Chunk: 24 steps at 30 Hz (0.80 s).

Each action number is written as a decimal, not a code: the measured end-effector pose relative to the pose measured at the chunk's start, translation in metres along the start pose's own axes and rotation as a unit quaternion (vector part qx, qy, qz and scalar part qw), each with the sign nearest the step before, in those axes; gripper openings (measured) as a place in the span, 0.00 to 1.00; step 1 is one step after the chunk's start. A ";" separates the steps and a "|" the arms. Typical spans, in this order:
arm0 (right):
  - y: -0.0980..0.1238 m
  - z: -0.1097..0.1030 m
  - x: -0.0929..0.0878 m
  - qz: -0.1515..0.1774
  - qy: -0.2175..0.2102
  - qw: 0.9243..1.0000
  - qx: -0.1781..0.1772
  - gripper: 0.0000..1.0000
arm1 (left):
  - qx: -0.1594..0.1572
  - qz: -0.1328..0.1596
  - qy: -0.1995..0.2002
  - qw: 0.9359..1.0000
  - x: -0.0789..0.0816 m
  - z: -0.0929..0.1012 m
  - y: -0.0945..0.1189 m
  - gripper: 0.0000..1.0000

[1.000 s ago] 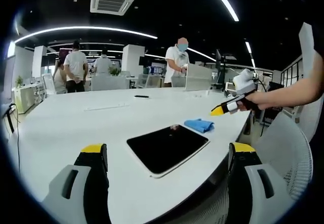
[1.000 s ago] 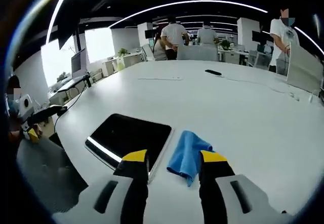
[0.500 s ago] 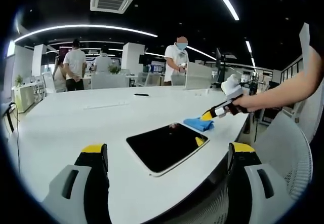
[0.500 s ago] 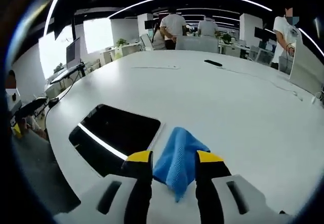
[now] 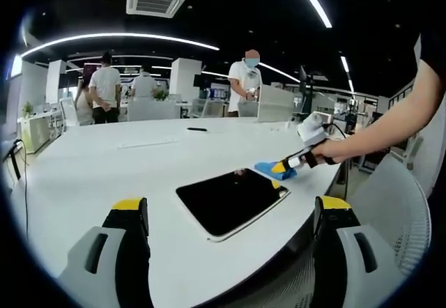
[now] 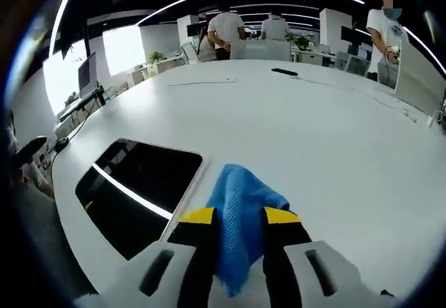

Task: Wipe the mirror surface with the cleaning cloth until all visible marks leave the cleaned area.

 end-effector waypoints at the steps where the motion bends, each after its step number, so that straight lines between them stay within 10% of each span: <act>1: -0.001 -0.001 0.001 0.003 -0.006 1.000 0.004 0.17 | -0.001 0.000 0.000 1.000 0.000 0.000 0.000 0.98; 24: -0.003 -0.005 0.004 -0.008 -0.005 1.000 0.011 0.02 | -0.005 -0.008 0.000 1.000 -0.002 0.002 -0.001 0.98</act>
Point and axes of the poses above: the point that each gripper's makers call its tool centre point, and the gripper's own axes: y roughly backward along the fingers, z roughly to its right, x roughly out of its top, the point moved 4 cm from there along y, roughly backward along the fingers, and after that the axes turned 7 degrees about -z, right-handed, at the moved point
